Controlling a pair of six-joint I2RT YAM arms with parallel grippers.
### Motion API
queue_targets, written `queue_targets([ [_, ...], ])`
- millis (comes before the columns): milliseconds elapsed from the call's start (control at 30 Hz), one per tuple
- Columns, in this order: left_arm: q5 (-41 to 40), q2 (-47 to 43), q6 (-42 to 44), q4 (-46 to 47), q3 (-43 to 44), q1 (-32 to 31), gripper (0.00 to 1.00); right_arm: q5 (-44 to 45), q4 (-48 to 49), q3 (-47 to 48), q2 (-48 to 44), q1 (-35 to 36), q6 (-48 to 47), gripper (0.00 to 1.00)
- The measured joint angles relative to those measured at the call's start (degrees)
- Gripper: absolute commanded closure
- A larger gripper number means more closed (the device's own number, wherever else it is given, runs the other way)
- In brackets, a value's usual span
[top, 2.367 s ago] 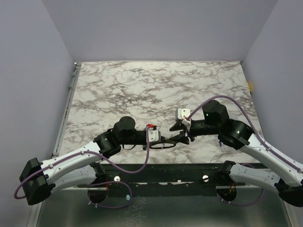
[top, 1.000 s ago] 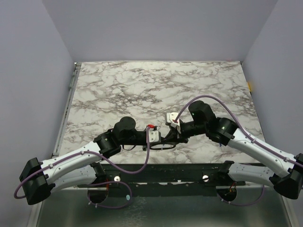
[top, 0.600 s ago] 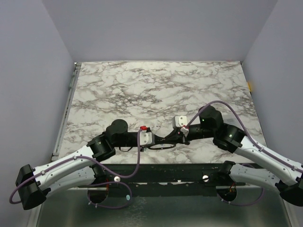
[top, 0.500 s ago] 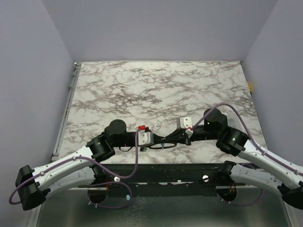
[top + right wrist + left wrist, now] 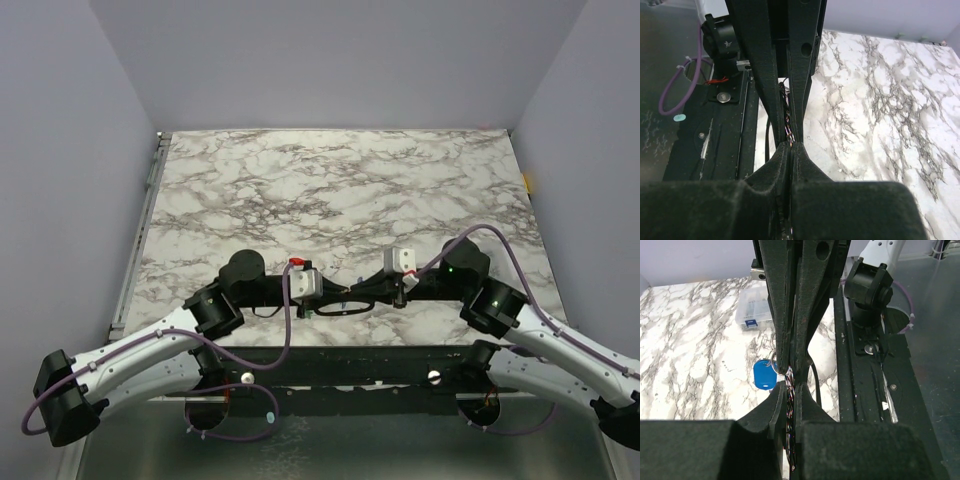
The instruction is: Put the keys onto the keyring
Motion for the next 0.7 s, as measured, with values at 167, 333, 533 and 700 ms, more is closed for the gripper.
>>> queue_targets([
  [167,0.5,0.6,-1.3,1.4,0.0,0.0,1.00,0.9,2.0,-2.0,-2.3,0.0,0.8,0.99],
  [333,1.5,1.0,-1.9,2.3,0.0,0.5,1.00,1.5,2.8,-2.7,-3.2,0.0,1.4,0.99],
  [533,2.9,1.3,-2.4,3.1,0.0,0.8,1.00,1.7,6.3,-5.7,-5.6,0.0,2.5,0.99],
  [700,3.3,1.3,-3.0,3.4,0.0,1.3,1.00,1.8,7.2,-6.1,-5.5,0.0,3.4,0.62],
])
